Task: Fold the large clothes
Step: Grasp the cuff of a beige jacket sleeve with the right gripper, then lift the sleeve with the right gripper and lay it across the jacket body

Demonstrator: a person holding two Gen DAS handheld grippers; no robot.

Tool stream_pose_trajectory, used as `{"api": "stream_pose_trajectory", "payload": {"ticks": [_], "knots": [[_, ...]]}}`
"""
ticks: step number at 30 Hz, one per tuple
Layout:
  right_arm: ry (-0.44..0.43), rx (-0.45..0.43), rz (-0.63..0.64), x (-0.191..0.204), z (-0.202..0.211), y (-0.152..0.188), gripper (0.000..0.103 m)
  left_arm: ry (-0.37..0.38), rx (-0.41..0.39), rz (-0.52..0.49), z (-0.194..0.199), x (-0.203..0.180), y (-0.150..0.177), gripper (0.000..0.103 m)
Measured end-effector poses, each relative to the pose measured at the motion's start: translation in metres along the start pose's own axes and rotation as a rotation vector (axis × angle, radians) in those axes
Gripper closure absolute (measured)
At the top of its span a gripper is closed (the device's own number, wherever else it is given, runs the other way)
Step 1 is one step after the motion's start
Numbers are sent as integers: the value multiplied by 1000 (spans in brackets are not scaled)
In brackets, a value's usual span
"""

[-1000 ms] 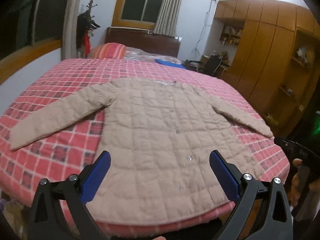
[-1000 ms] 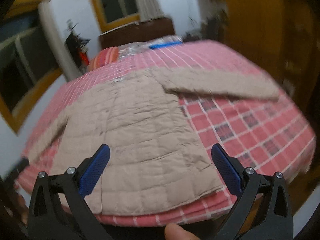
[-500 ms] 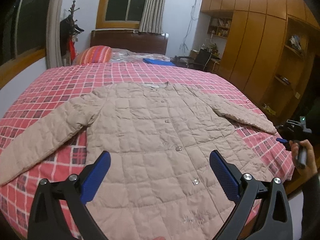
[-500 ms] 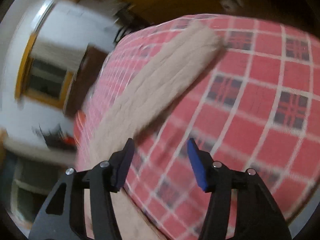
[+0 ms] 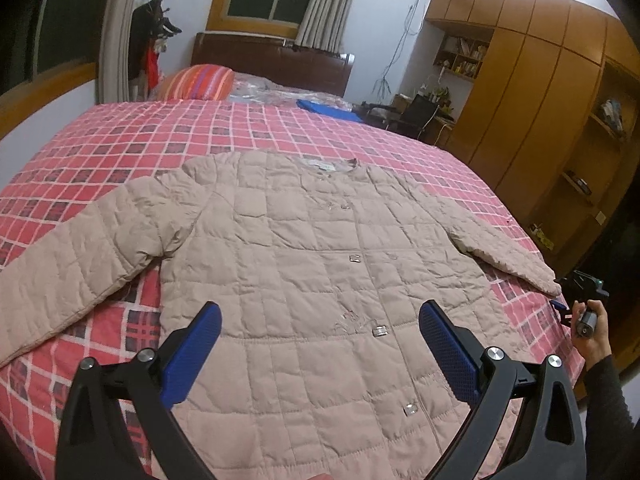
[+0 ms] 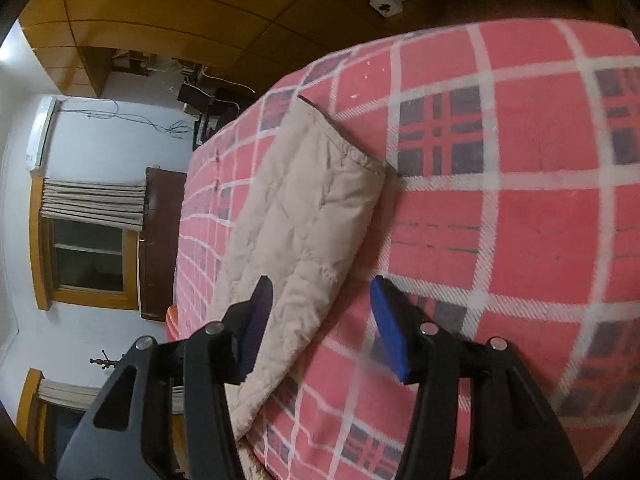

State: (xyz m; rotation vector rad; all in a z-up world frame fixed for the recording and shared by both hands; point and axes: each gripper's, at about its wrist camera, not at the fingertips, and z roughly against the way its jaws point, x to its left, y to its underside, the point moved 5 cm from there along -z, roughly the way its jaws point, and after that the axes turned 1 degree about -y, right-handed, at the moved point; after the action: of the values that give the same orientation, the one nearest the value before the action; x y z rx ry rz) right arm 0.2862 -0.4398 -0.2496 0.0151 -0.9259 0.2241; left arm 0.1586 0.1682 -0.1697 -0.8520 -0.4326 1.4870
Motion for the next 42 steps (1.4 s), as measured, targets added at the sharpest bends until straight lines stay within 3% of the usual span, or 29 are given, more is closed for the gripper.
{"api": "stream_pose_trajectory", "payload": {"ticks": [6, 8, 10, 13, 18, 24, 28, 42], "knots": [[-35, -55, -3, 10, -18, -19, 52, 9, 27, 7, -15, 0, -9, 4], [-39, -69, 12, 17, -24, -26, 59, 16, 43, 16, -20, 1, -13, 4], [-21, -88, 40, 21, -28, -30, 76, 27, 65, 26, -26, 3, -17, 4], [-12, -126, 93, 40, -30, -34, 90, 34, 92, 35, -31, 7, -21, 4], [-26, -182, 235, 92, -16, -26, 93, 60, 99, 26, -28, 8, -25, 4], [-81, -226, 437, 169, 4, 0, 93, 63, 76, 18, -14, 8, -30, 4], [-116, -223, 526, 194, 15, 22, 93, 91, 66, 42, -7, 13, -33, 4], [-208, -146, 897, 275, 5, 172, 91, 145, 61, 98, -4, 25, -48, 4]]}}
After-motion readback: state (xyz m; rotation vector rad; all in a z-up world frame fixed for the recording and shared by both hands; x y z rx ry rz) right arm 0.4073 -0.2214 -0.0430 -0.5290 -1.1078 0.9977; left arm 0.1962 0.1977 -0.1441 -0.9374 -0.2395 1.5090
